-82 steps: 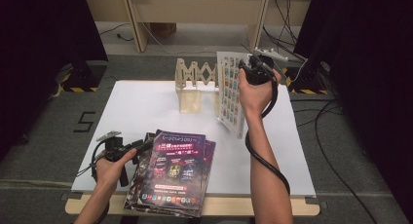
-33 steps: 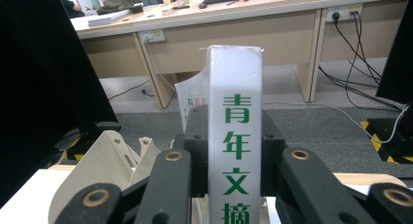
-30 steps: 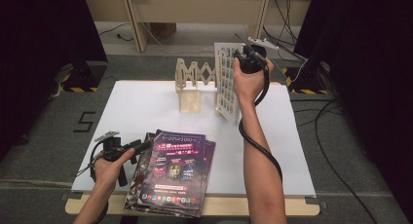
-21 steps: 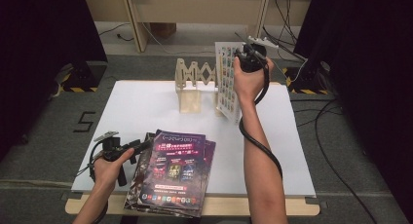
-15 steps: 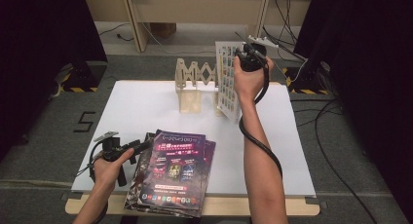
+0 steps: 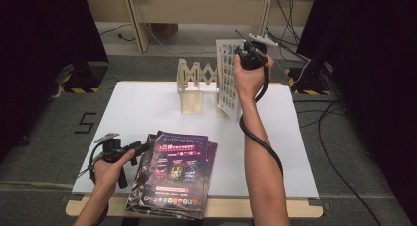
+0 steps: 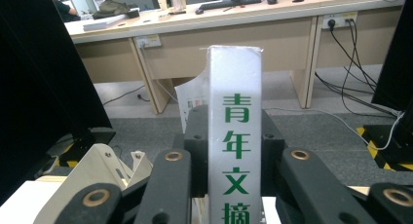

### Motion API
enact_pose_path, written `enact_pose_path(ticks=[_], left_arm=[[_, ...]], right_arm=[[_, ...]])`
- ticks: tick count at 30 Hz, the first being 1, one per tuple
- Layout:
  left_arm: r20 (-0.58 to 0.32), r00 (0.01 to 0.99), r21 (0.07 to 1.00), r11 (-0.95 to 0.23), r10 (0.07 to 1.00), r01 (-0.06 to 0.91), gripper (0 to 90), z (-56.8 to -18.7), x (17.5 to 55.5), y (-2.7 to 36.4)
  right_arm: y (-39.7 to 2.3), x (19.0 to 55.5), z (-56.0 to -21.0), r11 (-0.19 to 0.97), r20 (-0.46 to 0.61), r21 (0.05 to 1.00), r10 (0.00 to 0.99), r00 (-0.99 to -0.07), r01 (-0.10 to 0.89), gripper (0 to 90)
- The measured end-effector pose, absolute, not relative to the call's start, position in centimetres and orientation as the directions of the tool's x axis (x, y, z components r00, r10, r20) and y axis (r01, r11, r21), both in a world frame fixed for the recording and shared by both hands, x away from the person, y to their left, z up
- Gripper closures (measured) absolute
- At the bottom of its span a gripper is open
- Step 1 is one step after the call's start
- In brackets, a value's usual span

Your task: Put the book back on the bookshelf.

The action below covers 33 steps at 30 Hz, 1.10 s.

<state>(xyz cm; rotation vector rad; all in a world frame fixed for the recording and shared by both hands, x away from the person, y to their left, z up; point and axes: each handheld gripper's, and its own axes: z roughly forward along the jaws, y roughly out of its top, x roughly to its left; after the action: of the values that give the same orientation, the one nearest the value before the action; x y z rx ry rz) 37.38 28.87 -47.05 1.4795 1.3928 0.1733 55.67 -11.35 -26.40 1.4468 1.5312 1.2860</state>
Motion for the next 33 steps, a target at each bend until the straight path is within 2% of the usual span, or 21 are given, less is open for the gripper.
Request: enact_pose_path(ticks=[33], left_arm=[[-0.525,0.305,0.726,0.231,0.794,0.648,39.5,-47.4,37.4,29.0]], right_arm=[[-10.2,57.1,-26.6,-0.095,0.149,0.953,0.974,-0.173,0.288,74.1]])
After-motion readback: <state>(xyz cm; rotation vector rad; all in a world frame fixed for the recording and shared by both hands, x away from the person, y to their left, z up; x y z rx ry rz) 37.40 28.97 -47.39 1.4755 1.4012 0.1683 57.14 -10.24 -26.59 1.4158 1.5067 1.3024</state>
